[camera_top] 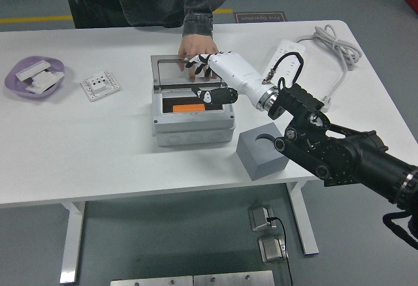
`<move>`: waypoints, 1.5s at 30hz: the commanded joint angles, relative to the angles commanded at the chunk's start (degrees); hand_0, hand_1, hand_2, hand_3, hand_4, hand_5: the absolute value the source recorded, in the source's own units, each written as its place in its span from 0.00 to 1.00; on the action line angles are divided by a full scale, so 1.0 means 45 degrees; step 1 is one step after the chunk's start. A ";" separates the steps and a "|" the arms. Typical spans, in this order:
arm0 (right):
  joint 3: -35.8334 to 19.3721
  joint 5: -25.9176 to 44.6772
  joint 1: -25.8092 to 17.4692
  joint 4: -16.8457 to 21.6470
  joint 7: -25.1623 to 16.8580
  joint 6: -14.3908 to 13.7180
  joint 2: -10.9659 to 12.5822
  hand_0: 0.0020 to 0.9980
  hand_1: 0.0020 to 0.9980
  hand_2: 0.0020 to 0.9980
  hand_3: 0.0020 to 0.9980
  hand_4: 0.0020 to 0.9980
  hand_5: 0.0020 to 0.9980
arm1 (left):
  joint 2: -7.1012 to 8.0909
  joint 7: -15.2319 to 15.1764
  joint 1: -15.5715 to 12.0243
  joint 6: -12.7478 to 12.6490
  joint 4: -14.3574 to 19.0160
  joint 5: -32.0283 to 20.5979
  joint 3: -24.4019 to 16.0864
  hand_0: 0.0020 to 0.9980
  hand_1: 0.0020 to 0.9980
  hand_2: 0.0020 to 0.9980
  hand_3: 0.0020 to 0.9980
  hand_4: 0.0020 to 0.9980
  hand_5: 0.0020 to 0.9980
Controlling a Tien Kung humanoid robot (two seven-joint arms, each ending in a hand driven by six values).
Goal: Pick up the cylinder from the cube,place it in the box,flap close box
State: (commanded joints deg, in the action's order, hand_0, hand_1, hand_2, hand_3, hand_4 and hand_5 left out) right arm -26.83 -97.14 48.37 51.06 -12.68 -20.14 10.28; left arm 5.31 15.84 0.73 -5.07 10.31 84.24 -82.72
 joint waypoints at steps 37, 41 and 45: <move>-0.0577 0.0811 0.0526 -0.1906 -0.0261 -0.0089 -0.0250 0.68 0.53 0.63 0.73 0.62 0.24 | 0.0061 -0.0006 0.0063 0.0024 0.0000 0.0218 -0.0075 0.63 0.64 0.60 0.62 0.71 0.29; -0.0416 0.0898 0.0368 -0.1293 -0.0300 -0.0229 -0.0027 0.68 0.53 0.63 0.73 0.62 0.24 | 0.0061 -0.0041 0.0080 0.0014 0.0000 0.0149 -0.0024 0.63 0.64 0.60 0.62 0.71 0.29; -0.0240 0.1036 0.0167 -0.0957 -0.0428 -0.0396 0.0081 0.68 0.53 0.63 0.73 0.62 0.24 | 0.0056 -0.0084 0.0107 0.0009 0.0000 0.0022 0.0093 0.63 0.64 0.60 0.62 0.71 0.29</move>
State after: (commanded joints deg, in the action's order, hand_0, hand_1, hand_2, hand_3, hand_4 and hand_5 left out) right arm -27.91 -92.48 49.12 46.75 -14.61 -21.92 10.64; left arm 5.56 15.46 1.21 -5.03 10.31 84.34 -82.31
